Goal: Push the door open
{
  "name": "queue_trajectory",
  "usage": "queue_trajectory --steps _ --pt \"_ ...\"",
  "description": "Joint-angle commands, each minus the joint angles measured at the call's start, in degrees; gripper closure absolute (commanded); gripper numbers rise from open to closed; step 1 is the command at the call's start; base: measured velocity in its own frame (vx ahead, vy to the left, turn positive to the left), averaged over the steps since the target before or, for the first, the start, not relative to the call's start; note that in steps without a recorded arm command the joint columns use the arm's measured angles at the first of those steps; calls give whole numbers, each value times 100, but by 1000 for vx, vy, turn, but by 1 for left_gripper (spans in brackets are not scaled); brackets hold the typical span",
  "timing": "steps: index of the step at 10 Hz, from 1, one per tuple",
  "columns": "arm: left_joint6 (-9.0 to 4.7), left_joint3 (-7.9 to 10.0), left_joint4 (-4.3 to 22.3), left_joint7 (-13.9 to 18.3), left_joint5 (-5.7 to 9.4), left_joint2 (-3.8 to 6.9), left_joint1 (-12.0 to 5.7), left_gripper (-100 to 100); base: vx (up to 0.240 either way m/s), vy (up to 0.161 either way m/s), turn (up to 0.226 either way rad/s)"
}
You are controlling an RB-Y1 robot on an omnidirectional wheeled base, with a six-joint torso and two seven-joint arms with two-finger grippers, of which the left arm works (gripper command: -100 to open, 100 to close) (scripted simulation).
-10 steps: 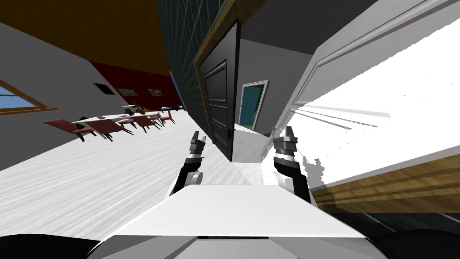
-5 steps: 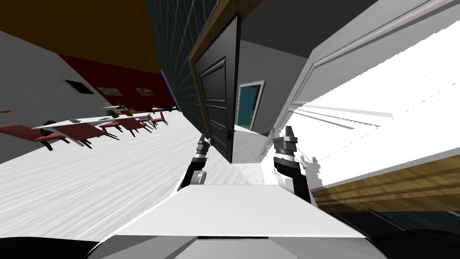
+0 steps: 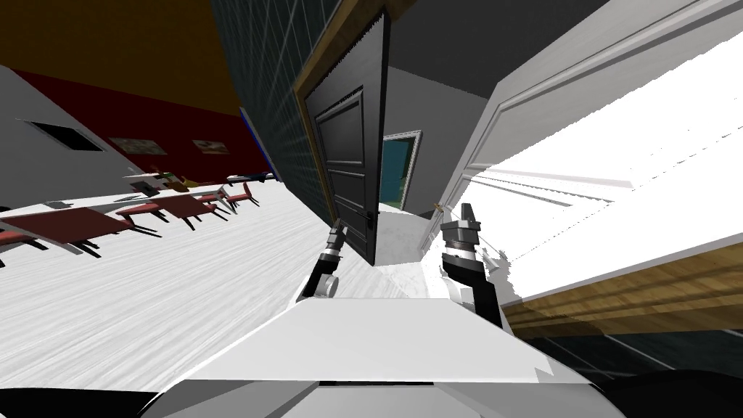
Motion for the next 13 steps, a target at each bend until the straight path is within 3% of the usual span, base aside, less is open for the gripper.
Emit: queue_trajectory --steps 1,11,13 --pt "-35 -33 178 22 -4 16 -74 -100 67 84 -43" --pt "165 -626 1543 226 -86 224 -756 -100 62 110 -128" --pt "183 -679 1665 244 -94 242 -817 -100 57 92 -73"
